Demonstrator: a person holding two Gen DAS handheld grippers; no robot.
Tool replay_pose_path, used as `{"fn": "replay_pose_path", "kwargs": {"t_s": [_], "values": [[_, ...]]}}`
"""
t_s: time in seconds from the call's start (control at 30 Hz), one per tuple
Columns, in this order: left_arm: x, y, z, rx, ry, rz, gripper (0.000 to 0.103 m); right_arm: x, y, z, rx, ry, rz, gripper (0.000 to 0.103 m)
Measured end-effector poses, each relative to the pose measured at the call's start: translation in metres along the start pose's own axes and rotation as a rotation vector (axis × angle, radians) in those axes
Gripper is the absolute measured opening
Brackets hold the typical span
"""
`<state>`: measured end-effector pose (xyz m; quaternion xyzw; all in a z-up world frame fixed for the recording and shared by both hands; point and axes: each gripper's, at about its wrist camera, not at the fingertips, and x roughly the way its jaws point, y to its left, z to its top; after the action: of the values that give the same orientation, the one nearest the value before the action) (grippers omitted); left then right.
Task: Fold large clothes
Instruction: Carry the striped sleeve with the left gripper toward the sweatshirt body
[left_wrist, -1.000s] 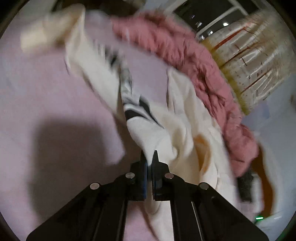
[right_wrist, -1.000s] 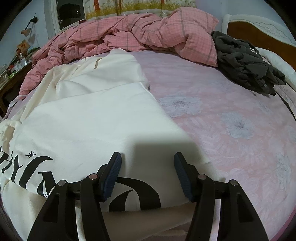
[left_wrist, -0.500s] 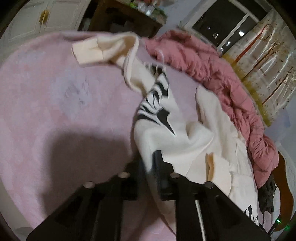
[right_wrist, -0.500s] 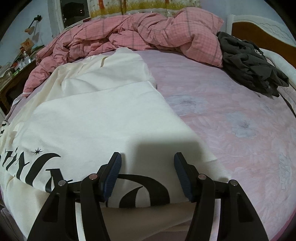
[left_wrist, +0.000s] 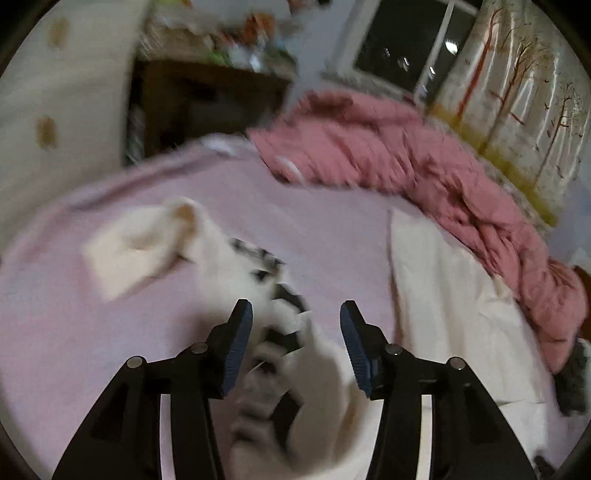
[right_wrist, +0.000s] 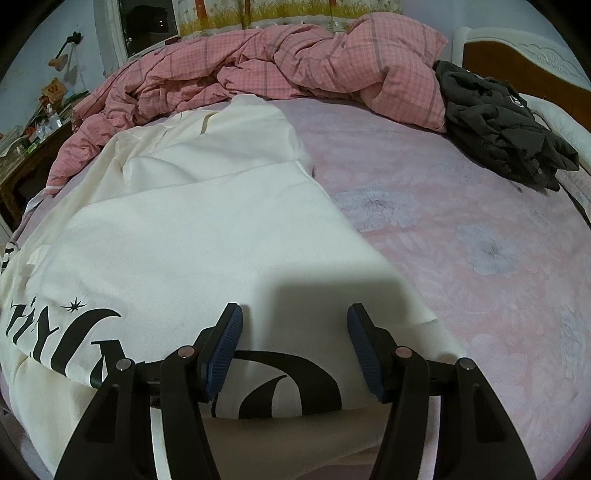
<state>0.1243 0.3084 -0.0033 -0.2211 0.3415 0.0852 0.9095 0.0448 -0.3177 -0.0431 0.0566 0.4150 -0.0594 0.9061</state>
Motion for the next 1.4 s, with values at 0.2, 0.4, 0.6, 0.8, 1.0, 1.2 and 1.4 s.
{"fn": "replay_pose_path", "kwargs": {"t_s": [0.2,0.4,0.6,0.8,1.0,1.2,1.4], "values": [[0.071,0.005,0.008,0.008,0.147,0.032,0.047,0.002,-0.004,0.0,-0.002,0.001,-0.004,0.061],[0.074,0.009,0.017,-0.052,0.109,-0.064,0.006,0.008,0.006,0.003,-0.029,-0.008,-0.04,0.061],[-0.023,-0.043,0.012,0.185,-0.244,-0.137,0.006,0.003,0.01,0.0,-0.041,-0.017,-0.038,0.061],[-0.109,-0.127,-0.057,0.408,-0.317,-0.491,0.005,0.001,0.002,0.0,0.01,0.006,0.04,0.061],[-0.104,-0.205,-0.137,0.625,-0.163,-0.531,0.005,-0.002,0.003,-0.003,0.006,0.0,0.039,0.061],[-0.071,-0.219,-0.178,0.661,-0.016,-0.53,0.008,-0.009,0.004,-0.004,-0.007,-0.005,0.06,0.061],[-0.072,-0.201,-0.203,0.609,0.029,-0.504,0.046,-0.011,0.005,-0.005,-0.014,0.011,0.092,0.062]]}}
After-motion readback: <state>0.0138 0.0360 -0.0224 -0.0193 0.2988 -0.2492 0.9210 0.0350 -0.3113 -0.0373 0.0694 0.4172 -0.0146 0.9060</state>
